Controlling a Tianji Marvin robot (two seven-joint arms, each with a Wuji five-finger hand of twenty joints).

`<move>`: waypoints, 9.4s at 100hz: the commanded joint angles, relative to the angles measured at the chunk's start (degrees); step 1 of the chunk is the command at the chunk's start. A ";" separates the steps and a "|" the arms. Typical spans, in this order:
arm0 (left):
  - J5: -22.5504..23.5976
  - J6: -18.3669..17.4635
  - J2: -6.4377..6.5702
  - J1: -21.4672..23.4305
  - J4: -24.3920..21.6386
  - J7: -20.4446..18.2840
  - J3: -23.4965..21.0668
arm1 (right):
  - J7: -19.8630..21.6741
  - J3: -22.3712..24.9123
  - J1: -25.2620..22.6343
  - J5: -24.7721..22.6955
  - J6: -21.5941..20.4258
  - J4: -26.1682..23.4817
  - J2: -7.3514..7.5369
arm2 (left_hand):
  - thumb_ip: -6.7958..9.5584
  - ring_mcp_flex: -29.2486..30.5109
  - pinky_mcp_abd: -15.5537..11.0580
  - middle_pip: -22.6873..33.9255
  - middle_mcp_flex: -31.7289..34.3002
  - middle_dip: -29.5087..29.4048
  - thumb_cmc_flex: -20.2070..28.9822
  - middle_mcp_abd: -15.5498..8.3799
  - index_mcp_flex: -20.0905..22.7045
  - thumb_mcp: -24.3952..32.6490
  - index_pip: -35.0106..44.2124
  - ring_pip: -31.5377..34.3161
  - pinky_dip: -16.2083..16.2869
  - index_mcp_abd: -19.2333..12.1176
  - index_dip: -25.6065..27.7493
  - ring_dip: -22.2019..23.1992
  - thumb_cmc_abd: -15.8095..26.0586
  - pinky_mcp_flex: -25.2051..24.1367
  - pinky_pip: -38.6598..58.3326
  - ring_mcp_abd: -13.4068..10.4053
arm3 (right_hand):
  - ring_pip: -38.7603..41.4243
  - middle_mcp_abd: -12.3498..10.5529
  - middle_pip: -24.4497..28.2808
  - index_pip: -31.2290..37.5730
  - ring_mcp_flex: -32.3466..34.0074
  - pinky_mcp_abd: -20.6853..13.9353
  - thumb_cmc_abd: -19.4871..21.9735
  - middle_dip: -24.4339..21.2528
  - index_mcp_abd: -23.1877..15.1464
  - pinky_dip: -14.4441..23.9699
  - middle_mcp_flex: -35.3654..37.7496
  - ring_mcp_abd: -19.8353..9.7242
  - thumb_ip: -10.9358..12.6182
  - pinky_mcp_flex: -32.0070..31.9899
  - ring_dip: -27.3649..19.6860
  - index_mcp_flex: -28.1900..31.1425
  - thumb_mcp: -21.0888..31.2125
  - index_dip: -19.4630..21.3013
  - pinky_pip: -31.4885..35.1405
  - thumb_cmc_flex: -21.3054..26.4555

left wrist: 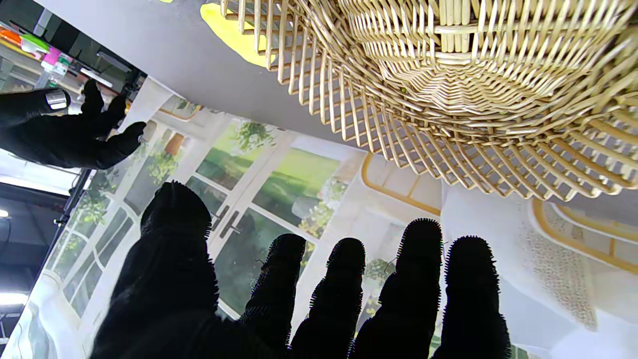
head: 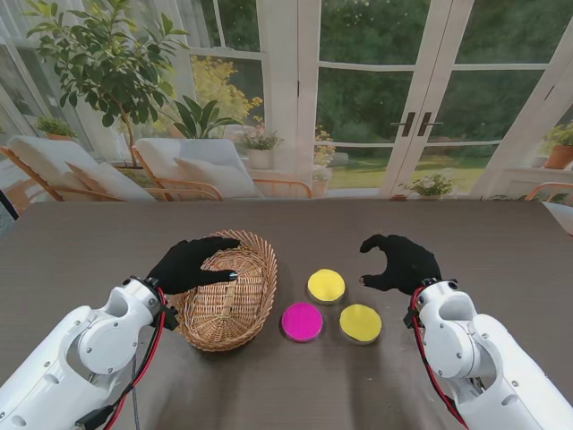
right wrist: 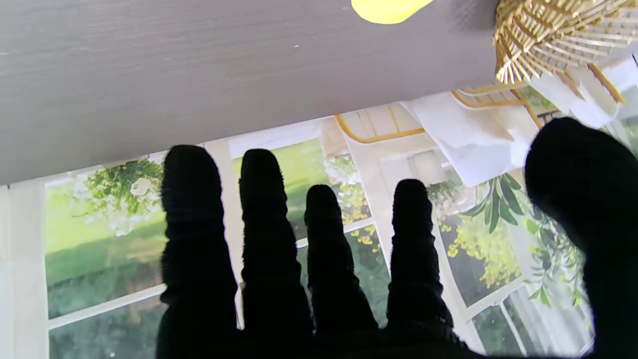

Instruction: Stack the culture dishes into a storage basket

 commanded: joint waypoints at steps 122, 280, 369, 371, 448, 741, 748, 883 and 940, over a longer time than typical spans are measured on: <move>-1.84 2.09 0.00 3.92 -4.65 -2.77 -3.86 | 5.15 -13.49 2.36 -12.42 9.36 8.56 2.27 | 1.98 -1.99 1.06 -0.78 0.16 -0.80 1.06 0.89 0.32 -0.88 -0.04 -1.67 2.40 0.75 -0.12 -0.68 3.71 -1.35 -3.76 1.60 | 32.74 0.69 6.30 1.71 0.79 -7.01 -19.19 5.30 -2.97 17.31 -14.63 -6.02 -4.89 -6.73 14.92 -17.11 7.01 9.51 20.85 -3.86; -3.34 2.66 0.03 4.45 -5.16 -3.75 -4.23 | 1.69 -22.08 6.32 -8.55 15.80 15.72 1.57 | 1.94 -1.94 1.16 -0.89 0.34 -0.88 1.13 1.81 0.79 -0.99 0.05 -1.75 3.34 0.97 -0.11 -0.66 4.90 -1.17 -5.03 2.02 | 32.37 1.37 14.07 12.80 18.30 -3.27 -15.47 6.14 -3.82 13.75 5.48 -7.96 -0.12 8.96 13.44 -9.81 11.92 14.07 23.76 6.10; -4.01 3.24 -0.04 5.14 -5.63 -3.83 -4.90 | 0.04 -18.46 4.44 -6.79 14.74 13.50 1.01 | 1.87 -1.97 1.30 -0.99 0.24 -0.94 1.34 2.06 1.52 -1.14 0.24 -1.84 3.59 1.42 -0.10 -0.66 5.70 -1.29 -5.36 2.21 | 31.28 1.34 14.60 16.10 23.52 -2.94 -14.31 8.06 -2.49 11.64 10.77 -8.66 0.16 14.81 13.79 -3.62 13.30 11.38 24.92 8.43; -4.01 3.23 -0.04 5.14 -5.62 -3.83 -4.90 | 0.04 -18.35 4.43 -6.79 14.72 13.39 1.00 | 1.87 -2.03 1.30 -1.00 0.21 -0.95 1.32 2.10 1.45 -1.15 0.20 -1.88 3.59 1.43 -0.11 -0.67 5.74 -1.29 -5.36 2.30 | 31.24 1.24 14.60 16.10 23.50 -2.96 -14.20 8.08 -2.51 11.63 10.79 -8.78 0.18 14.90 13.78 -3.61 13.33 11.34 24.95 8.45; -4.09 3.42 -0.10 5.42 -5.62 -3.58 -5.30 | -0.51 -18.19 5.10 -5.57 14.69 13.17 0.67 | 1.84 -2.07 1.27 -1.01 0.21 -0.96 1.44 2.11 1.79 -1.21 0.31 -1.92 3.75 1.41 -0.10 -0.64 5.93 -1.34 -5.55 2.36 | 31.06 1.81 14.74 16.40 24.86 -2.08 -12.85 9.62 -2.50 11.12 11.94 -8.16 0.54 16.54 13.85 1.40 13.86 10.52 24.80 10.39; -4.86 4.73 0.07 4.81 -4.46 -4.98 -5.41 | -9.99 -37.63 25.98 6.40 17.58 31.16 -5.64 | 1.84 -2.00 1.20 -1.06 0.13 -0.97 1.37 2.17 2.69 -1.26 0.55 -1.88 4.06 1.95 -0.04 -0.54 6.59 -1.41 -5.81 2.66 | 21.51 0.71 16.61 14.75 6.68 -3.78 -6.66 9.46 -3.38 13.04 -4.76 -1.99 0.17 2.95 10.24 -10.17 7.33 9.76 21.68 4.73; -4.95 4.87 0.10 4.85 -4.51 -5.22 -5.41 | -9.48 -37.83 26.07 6.30 17.57 31.10 -5.50 | 1.85 -2.02 1.19 -1.05 0.17 -0.96 1.42 2.46 3.01 -1.25 0.67 -1.88 4.08 2.10 0.00 -0.53 6.58 -1.34 -5.76 2.71 | 21.30 0.62 16.91 14.16 5.08 -3.89 -6.22 9.56 -3.00 13.10 -6.88 -2.03 0.04 1.49 9.98 -12.47 6.46 9.72 21.52 4.28; -5.01 5.35 0.30 4.56 -4.18 -6.32 -5.12 | -6.53 -38.14 26.96 7.13 17.13 30.88 -5.05 | 1.76 -2.24 1.09 -1.11 0.01 -0.98 1.44 2.72 4.74 -1.37 1.03 -1.97 4.01 3.27 0.18 -0.56 6.97 -1.53 -5.58 2.63 | -12.57 2.46 8.66 -5.24 -10.97 8.93 -2.26 0.31 2.10 1.26 -23.49 7.29 -2.33 -13.17 -8.76 -21.72 0.08 11.31 -5.93 -3.34; -5.20 5.32 0.34 4.29 -3.88 -6.56 -4.96 | -9.58 -32.68 23.38 3.67 15.27 25.41 -4.24 | 1.76 -2.26 1.06 -1.09 0.21 -0.96 1.41 2.81 4.82 -1.37 1.04 -2.02 3.98 3.38 0.20 -0.57 7.01 -1.56 -5.61 2.69 | -24.48 2.06 -6.46 -7.49 -20.64 5.66 23.31 -7.30 2.92 -14.55 -19.14 2.37 0.40 -25.96 -20.27 -20.82 -20.56 -2.68 -29.69 -6.21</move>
